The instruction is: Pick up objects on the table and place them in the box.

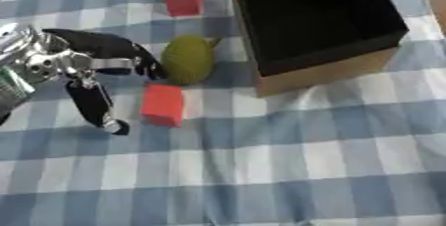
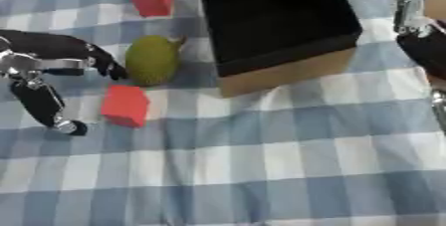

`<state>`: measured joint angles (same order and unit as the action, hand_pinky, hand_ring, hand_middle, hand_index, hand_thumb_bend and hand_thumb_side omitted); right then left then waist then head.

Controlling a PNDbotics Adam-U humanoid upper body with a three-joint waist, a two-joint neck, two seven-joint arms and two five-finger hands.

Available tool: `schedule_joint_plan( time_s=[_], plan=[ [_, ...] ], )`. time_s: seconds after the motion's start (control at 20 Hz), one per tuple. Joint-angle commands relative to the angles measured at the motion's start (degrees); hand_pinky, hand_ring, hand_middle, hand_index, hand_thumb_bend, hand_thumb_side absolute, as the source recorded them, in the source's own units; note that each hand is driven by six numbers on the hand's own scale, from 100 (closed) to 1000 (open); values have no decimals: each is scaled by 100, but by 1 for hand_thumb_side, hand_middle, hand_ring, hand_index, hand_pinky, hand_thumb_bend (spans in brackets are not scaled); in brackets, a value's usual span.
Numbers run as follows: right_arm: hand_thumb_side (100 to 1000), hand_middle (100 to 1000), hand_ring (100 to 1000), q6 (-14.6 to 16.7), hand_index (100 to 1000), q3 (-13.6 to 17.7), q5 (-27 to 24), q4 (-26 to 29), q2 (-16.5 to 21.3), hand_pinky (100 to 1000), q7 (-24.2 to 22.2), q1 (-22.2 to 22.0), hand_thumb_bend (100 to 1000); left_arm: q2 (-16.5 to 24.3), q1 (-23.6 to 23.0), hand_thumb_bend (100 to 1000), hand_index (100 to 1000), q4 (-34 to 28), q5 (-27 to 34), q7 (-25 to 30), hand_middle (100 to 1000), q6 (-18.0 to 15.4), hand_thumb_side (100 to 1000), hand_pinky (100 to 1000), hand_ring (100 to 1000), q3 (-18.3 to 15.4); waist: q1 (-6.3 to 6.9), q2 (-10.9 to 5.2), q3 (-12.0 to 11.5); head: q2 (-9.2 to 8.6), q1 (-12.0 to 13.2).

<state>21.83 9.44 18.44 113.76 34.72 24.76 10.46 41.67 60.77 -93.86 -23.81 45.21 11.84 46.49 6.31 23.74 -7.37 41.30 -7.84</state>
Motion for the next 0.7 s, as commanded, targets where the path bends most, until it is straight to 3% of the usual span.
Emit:
schedule_joint_plan(
  time_s=[0.05, 0.2, 0.45, 0.6, 0.7],
  plan=[
    [470, 468, 979, -19, 862, 26, -58, 83, 58, 884, -7, 53, 100, 5, 145, 575, 907, 57, -18, 45, 775, -3, 100, 877, 837, -2, 71, -131, 13, -3, -6],
    [470, 466, 980, -40, 861, 28, -70, 83, 50, 884, 4, 61, 100, -33, 165, 562, 893, 95, -76, 90, 759, 13, 120, 872, 832, 2, 81, -120, 20, -14, -21],
    [470, 466, 980, -64, 860, 37, -83, 83, 37, 884, 36, 65, 100, -50, 161, 463, 836, 117, -200, 72, 686, 131, 146, 844, 799, 19, 90, -116, 24, -9, -24],
    [470, 465, 979, -68, 859, 39, -87, 83, 33, 884, 54, 71, 100, -61, 145, 323, 727, 143, -206, 49, 567, 235, 212, 801, 740, 41, 89, -117, 27, -11, -23],
    [470, 465, 980, -73, 859, 41, -88, 83, 27, 884, 58, 69, 100, -63, 133, 248, 663, 153, -164, 47, 534, 276, 234, 784, 710, 47, 86, -117, 29, -12, -21]
  ],
)
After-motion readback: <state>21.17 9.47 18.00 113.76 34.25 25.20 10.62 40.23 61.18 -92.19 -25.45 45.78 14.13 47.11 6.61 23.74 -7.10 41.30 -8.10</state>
